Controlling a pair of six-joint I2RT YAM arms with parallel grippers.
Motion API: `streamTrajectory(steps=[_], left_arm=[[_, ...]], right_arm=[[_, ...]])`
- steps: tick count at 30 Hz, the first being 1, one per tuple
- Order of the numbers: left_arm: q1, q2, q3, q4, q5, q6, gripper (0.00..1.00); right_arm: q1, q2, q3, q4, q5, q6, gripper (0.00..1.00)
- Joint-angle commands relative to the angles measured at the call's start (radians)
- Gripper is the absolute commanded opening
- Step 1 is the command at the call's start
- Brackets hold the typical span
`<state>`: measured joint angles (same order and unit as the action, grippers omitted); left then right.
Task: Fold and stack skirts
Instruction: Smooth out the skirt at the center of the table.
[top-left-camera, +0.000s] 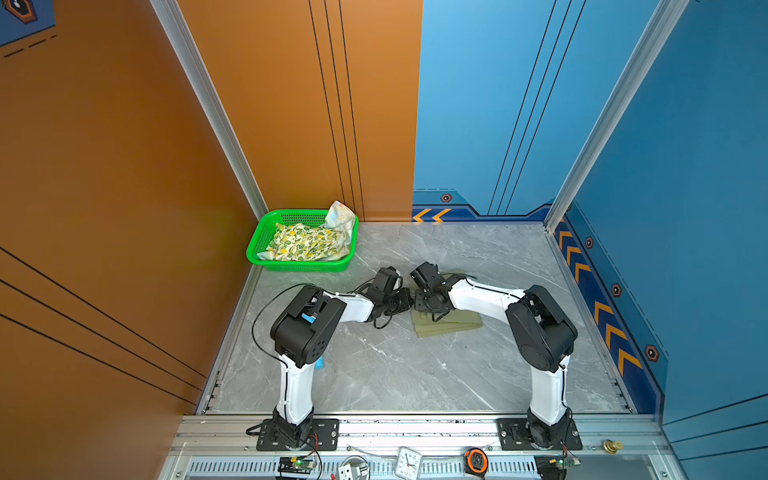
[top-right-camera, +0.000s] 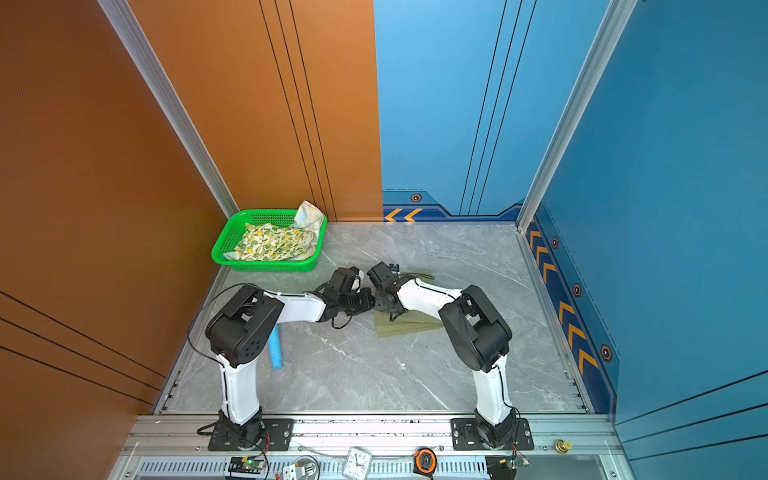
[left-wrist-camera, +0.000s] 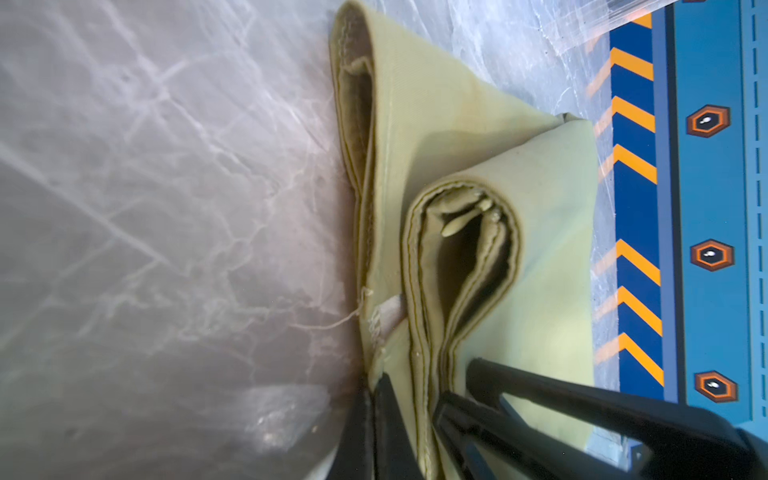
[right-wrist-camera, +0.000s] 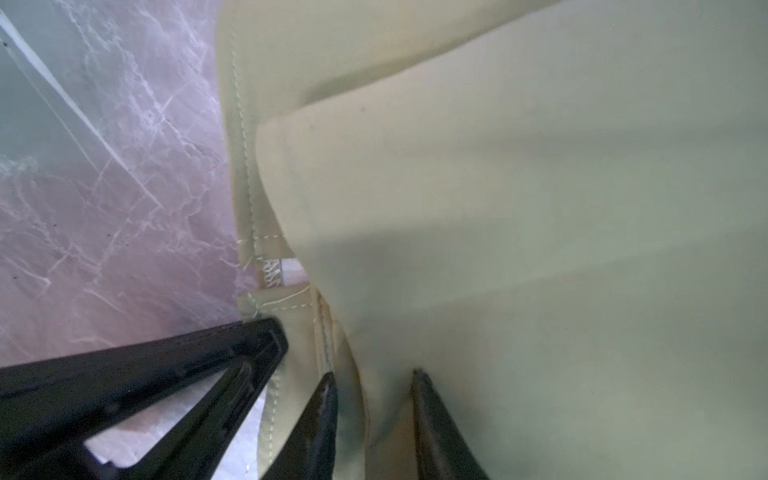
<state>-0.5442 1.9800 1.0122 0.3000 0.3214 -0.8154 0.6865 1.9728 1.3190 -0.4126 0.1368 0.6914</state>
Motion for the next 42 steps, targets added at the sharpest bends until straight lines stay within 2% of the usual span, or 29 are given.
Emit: streamTrajectory(steps=[1,7,16,27,34,37,42], left_arm=[[0.02,0.029,-0.053,-0.096,0.023,-0.035,0.0],[0.041,0.053,-0.075,-0.024,0.081,-0.084,0.0],[0.062,0.08,-0.099,0.057,0.125,-0.128,0.0],[0.075,0.086,-0.111,0.079,0.136,-0.131,0.0],[0.078,0.09,-0.112,0.082,0.14,-0.129,0.0],[0.082,0.089,-0.114,0.082,0.14,-0.128,0.0],[0.084,0.084,-0.119,0.081,0.139,-0.126,0.0]], right_arm=[[0.008,0.006,-0.006,-0.053,0.067,-0.018,0.34],[0.054,0.027,0.02,-0.101,0.132,-0.032,0.39],[0.068,0.002,0.029,-0.097,0.167,-0.033,0.46],[0.081,0.045,0.08,-0.094,0.168,-0.049,0.47],[0.076,0.085,0.083,-0.103,0.171,-0.044,0.43],[0.074,0.095,0.082,-0.113,0.177,-0.043,0.35],[0.067,0.086,0.086,-0.117,0.175,-0.044,0.01]])
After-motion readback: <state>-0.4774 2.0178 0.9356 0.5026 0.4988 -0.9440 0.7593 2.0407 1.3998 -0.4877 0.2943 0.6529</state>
